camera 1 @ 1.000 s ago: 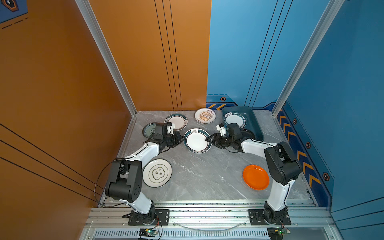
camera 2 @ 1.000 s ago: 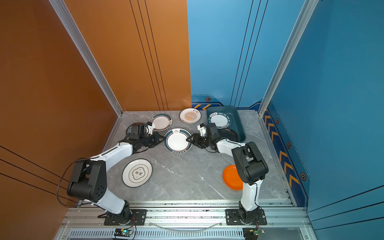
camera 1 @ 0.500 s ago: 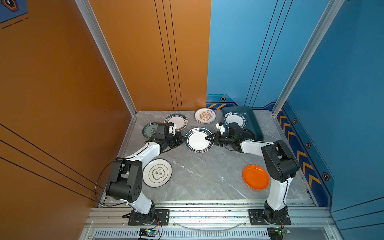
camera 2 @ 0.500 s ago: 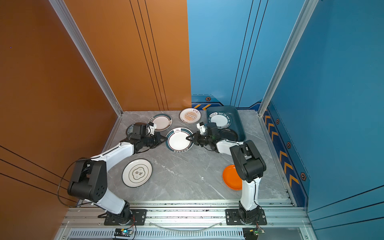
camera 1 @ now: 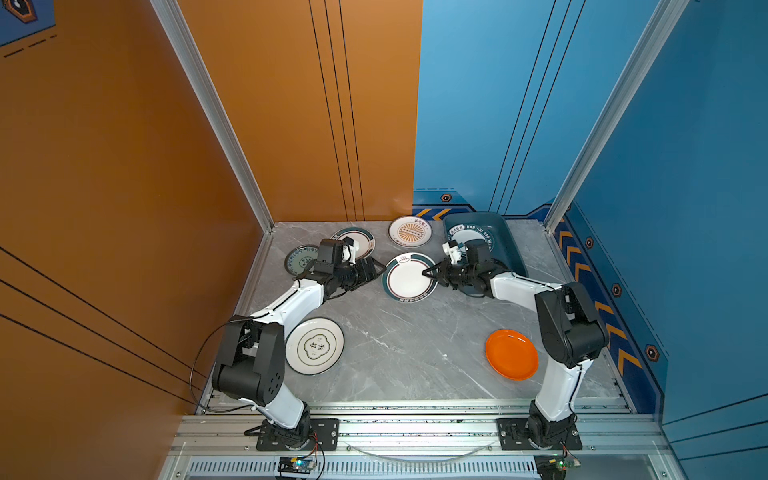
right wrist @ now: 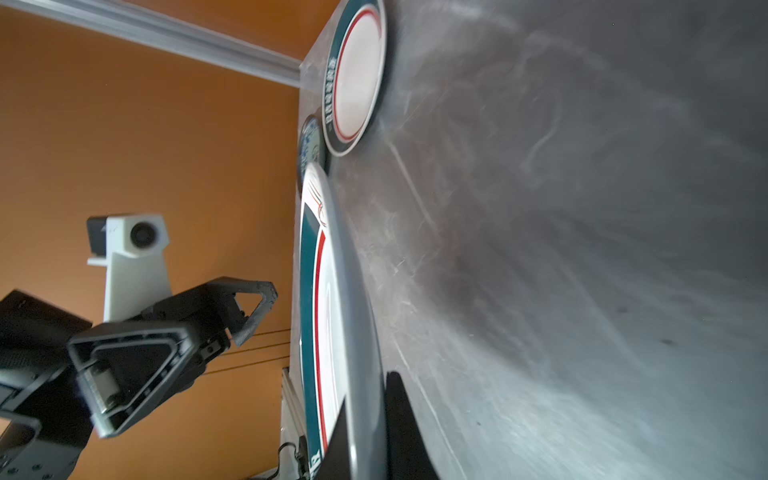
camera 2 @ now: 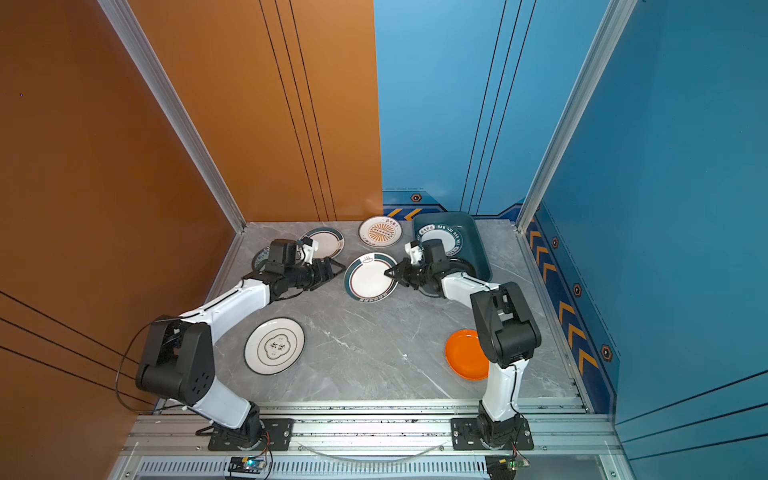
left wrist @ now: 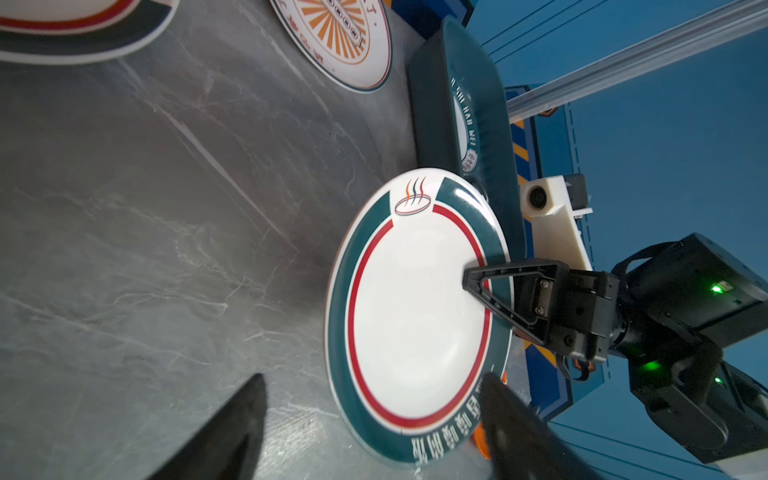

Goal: Place the plates into the plastic bin on the countertop
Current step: 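Carry the red-striped plate with the right gripper into the bin, then release the plate in the bin with right gripper while left gripper reaches toward orange plate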

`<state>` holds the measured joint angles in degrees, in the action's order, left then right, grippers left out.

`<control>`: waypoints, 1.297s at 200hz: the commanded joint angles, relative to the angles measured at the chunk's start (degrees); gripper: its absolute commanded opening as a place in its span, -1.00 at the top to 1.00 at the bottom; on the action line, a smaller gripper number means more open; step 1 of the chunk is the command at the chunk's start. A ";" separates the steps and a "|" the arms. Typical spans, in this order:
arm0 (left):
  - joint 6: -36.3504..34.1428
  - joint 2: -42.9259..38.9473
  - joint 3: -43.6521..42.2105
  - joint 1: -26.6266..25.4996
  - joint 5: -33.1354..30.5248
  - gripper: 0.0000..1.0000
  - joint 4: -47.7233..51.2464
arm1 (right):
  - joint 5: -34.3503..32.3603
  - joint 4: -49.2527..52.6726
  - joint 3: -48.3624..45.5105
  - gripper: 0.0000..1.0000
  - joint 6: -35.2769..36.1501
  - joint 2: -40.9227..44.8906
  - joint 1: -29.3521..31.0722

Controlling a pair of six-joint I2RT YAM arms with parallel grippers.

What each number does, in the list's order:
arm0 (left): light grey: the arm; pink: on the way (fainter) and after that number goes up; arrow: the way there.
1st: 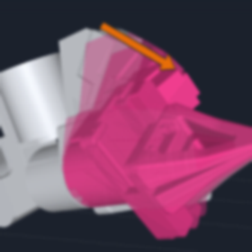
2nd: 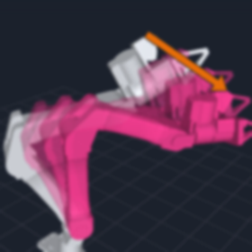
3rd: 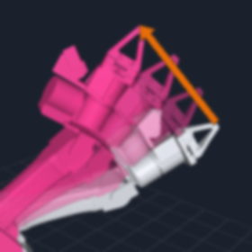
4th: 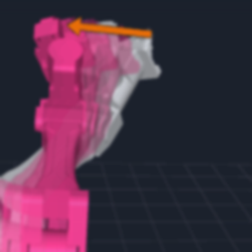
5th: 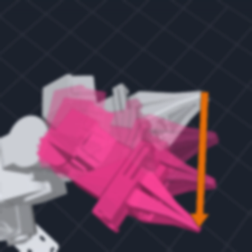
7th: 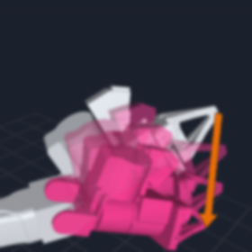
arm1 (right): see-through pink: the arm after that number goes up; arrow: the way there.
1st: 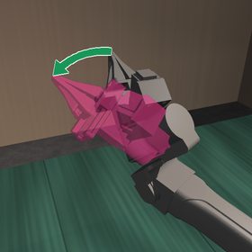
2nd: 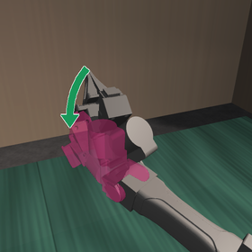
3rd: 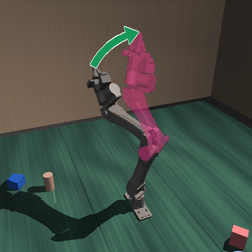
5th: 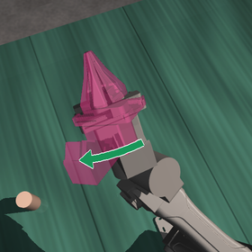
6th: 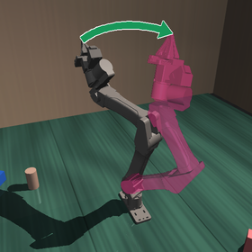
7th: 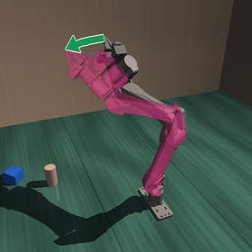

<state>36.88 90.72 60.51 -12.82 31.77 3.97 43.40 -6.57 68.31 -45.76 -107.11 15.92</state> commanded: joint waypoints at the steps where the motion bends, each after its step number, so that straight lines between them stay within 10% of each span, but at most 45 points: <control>1: -2.99 -2.04 1.11 0.06 -1.06 -0.96 3.06 | -5.31 13.40 8.24 1.00 8.09 4.98 -6.12; 110: -8.05 -3.60 2.63 -8.39 -2.40 -0.96 6.40 | -24.89 37.08 45.50 1.00 13.33 -15.80 -17.77; 259: -8.76 -1.14 3.41 -11.70 -2.85 -0.96 9.13 | -28.62 37.75 49.68 0.85 11.31 -30.00 -18.42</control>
<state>29.34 88.86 62.67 -24.08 30.00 12.08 17.34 28.14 117.12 -34.74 -134.13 -2.24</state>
